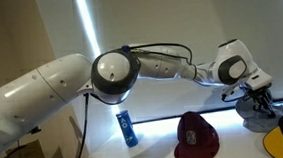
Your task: Place the grey cap on top of the blue container
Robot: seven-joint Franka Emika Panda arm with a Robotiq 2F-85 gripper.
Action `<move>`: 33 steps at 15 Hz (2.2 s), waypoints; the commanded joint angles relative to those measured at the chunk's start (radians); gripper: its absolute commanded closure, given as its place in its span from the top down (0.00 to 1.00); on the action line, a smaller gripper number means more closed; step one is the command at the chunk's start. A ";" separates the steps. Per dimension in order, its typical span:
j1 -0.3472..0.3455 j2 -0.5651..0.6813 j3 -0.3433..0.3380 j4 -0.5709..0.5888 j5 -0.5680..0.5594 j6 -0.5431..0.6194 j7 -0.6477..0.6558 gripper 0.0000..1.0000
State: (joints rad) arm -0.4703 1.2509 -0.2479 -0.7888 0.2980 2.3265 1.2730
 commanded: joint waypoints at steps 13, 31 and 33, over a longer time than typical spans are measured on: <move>-0.015 -0.016 0.101 -0.026 0.023 0.039 -0.223 0.82; -0.119 -0.014 0.151 0.003 0.098 0.299 -0.240 1.00; -0.147 -0.003 0.208 0.025 0.119 0.292 -0.311 1.00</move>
State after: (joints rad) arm -0.5635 1.2346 -0.1326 -0.7982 0.3721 2.6119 1.0784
